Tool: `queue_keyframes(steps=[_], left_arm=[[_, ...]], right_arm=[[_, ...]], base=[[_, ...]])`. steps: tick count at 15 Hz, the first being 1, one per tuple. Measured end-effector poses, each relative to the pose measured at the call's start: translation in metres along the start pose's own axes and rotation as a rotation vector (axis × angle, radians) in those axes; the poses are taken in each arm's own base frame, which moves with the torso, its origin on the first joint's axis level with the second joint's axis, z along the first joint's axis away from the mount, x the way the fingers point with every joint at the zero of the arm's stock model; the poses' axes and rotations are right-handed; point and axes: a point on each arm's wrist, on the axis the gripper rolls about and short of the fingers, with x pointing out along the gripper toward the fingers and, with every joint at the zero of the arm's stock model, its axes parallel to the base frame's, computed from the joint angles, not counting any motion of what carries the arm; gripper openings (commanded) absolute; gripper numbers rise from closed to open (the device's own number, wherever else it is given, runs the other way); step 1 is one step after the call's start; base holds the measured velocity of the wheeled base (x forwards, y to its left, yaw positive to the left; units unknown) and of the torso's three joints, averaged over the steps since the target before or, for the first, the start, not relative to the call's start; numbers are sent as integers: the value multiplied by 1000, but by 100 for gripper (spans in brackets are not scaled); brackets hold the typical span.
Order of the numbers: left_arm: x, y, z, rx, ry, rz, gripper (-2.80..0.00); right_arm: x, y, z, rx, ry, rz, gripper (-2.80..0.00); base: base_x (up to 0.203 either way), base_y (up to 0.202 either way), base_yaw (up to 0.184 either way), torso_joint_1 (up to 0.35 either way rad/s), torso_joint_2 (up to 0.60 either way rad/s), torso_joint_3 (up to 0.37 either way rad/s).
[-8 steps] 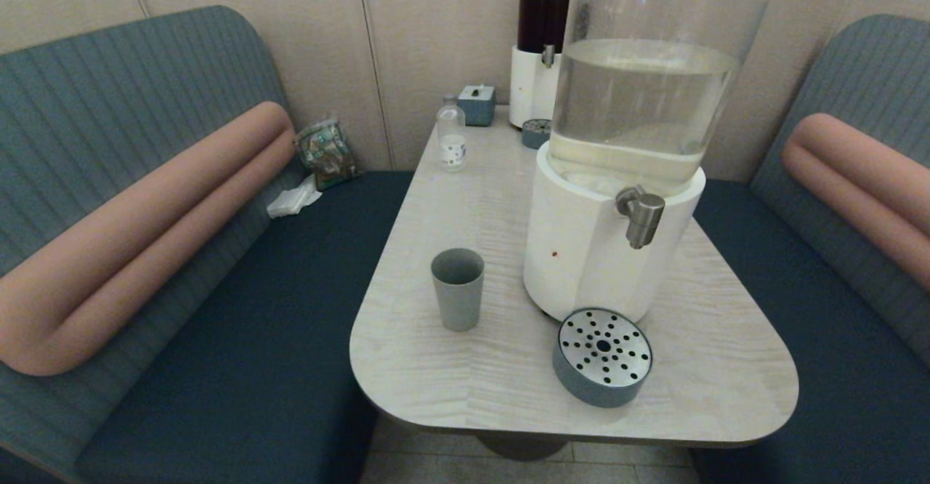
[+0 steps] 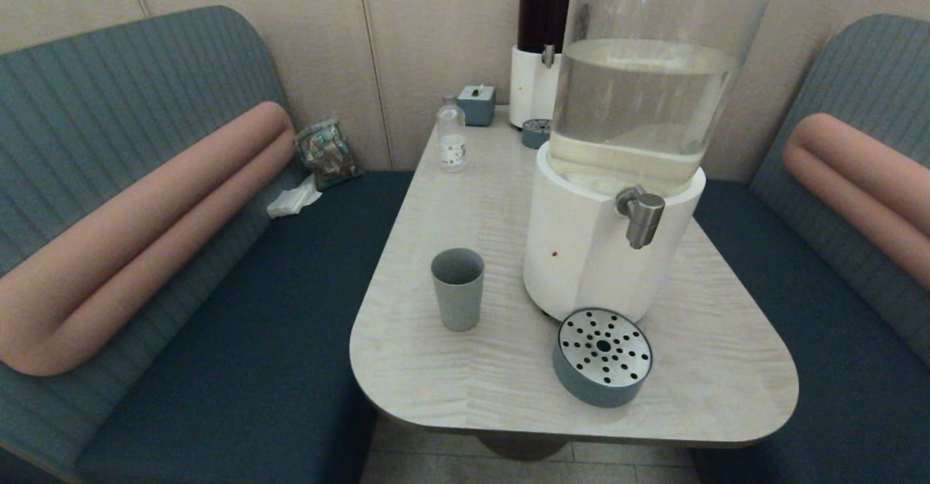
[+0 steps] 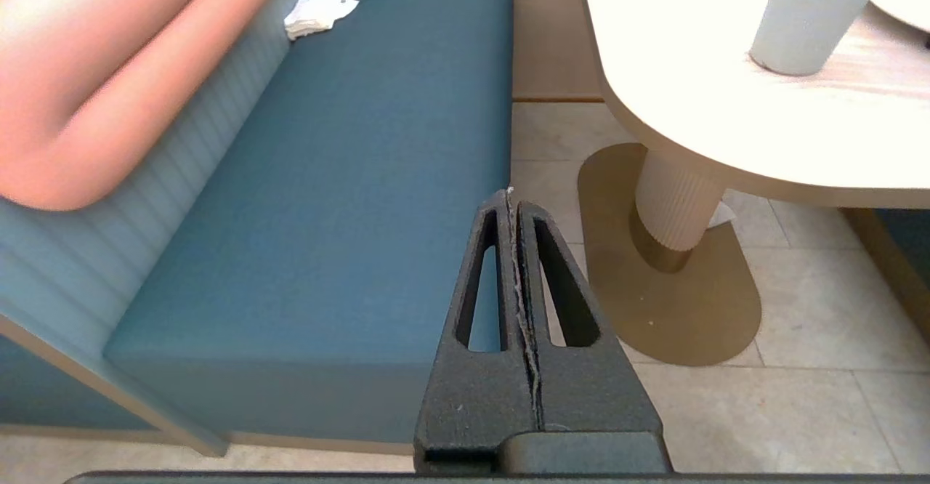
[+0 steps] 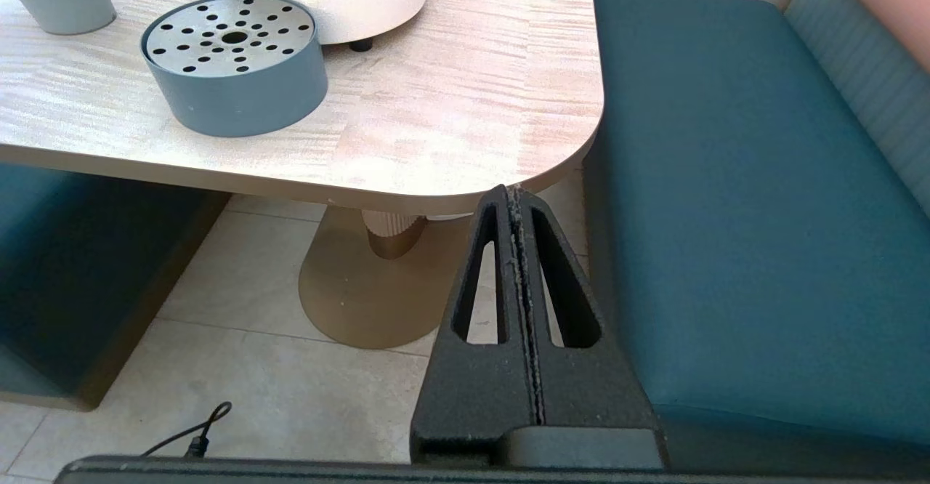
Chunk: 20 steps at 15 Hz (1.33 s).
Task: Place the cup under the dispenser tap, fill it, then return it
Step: Pick up the cup
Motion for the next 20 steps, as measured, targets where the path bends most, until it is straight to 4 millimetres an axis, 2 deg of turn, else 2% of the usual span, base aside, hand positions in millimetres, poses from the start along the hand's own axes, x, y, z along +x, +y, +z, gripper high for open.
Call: queue_keyframes(steps=[2, 3, 6, 8, 11, 13, 14, 16, 18, 20], left_arm=[[0, 0, 1, 0, -5, 2, -280], [-1, 0, 2, -6, -10, 4, 0], [-5, 0, 14, -15, -43, -6, 0], [-11, 0, 33, -26, -103, -20, 0], [-20, -1, 89, -130, -195, -99, 0], [-10, 0, 128, -227, -176, -141, 0], [0, 0, 144, -252, -150, -158, 0], [33, -1, 171, -239, -99, -230, 0], [79, -2, 190, -188, -79, -356, 0], [130, -4, 194, -138, -71, -526, 0]], right_arm=[[0, 0, 0, 0, 0, 0, -280], [0, 0, 0, 0, 0, 0, -280], [0, 0, 0, 0, 0, 0, -280], [0, 0, 0, 0, 0, 0, -280], [0, 0, 0, 0, 0, 0, -280], [0, 0, 0, 1, 0, 0, -280], [0, 0, 0, 1, 0, -1, -280], [0, 0, 0, 0, 0, 0, -280], [0, 0, 0, 0, 0, 0, -280], [0, 0, 0, 0, 0, 0, -280]], base=[[0, 0, 0, 0, 0, 0], [0, 0, 0, 0, 0, 0], [0, 0, 0, 0, 0, 0], [0, 0, 0, 0, 0, 0], [0, 0, 0, 0, 0, 0], [0, 0, 0, 0, 0, 0], [0, 0, 0, 0, 0, 0], [0, 0, 0, 0, 0, 0], [0, 0, 0, 0, 0, 0], [0, 0, 0, 0, 0, 0]])
